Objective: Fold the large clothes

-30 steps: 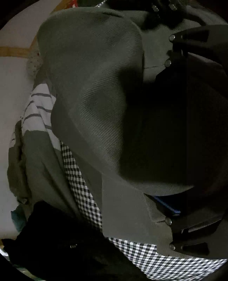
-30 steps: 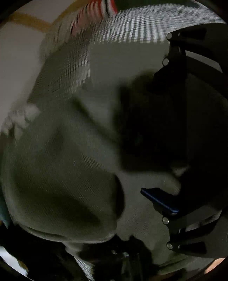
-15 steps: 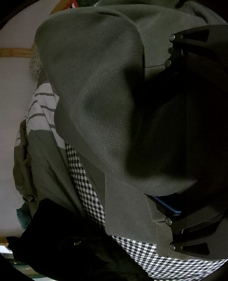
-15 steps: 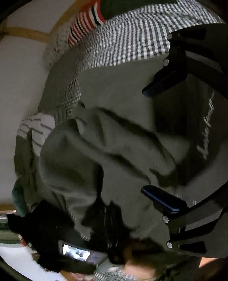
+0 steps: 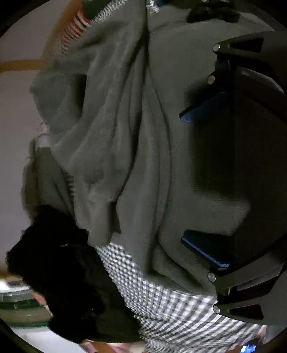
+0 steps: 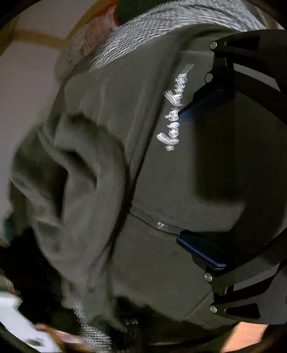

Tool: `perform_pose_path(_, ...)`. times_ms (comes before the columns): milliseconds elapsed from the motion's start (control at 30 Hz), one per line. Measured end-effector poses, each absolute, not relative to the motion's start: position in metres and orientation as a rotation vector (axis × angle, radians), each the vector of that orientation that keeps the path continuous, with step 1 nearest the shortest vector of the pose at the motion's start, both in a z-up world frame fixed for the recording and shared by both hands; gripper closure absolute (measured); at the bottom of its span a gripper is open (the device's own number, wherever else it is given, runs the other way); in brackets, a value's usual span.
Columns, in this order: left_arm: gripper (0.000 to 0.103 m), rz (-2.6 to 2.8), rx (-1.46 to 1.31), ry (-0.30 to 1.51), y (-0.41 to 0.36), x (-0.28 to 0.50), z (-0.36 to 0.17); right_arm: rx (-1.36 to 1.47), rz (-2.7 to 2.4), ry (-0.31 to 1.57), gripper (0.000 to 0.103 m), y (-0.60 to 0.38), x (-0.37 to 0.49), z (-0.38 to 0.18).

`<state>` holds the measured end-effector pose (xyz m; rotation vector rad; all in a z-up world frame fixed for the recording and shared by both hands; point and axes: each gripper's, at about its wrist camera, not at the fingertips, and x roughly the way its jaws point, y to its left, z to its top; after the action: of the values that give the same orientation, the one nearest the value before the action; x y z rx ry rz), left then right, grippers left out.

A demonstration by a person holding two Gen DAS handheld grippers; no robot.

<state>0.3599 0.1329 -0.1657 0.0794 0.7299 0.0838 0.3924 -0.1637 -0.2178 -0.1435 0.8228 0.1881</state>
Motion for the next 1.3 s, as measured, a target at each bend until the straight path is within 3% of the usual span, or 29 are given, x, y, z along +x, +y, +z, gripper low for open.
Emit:
perform_pose_path(433, 0.005, 0.119, 0.066, 0.641, 0.134, 0.291, -0.186, -0.081, 0.185, 0.889, 0.003, -0.187, 0.302, -0.272)
perform_pose_path(633, 0.005, 0.206, 0.113, 0.679, 0.127, 0.245, -0.230, -0.059, 0.203, 0.815, 0.003, -0.194, 0.268, -0.290)
perform_pose_path(800, 0.005, 0.258, 0.185, 0.627, 0.118, 0.209, -0.243, -0.123, 0.239, 0.766, 0.003, -0.197, 0.245, -0.302)
perform_pose_path(1000, 0.005, 0.282, 0.080, 0.649, 0.126, 0.177, -0.250, -0.449, 0.254, 0.833, 0.003, -0.188, 0.197, -0.337)
perform_pose_path(1133, 0.005, 0.275, -0.027, 0.645, 0.134, 0.155, -0.256, -0.405, 0.276, 0.778, 0.003, -0.199, 0.185, -0.322)
perform_pose_path(1300, 0.005, 0.161, -0.072, 0.982, 0.135, 0.138, -0.315, -0.192, 0.261, 0.818, 0.003, -0.231, 0.187, -0.315)
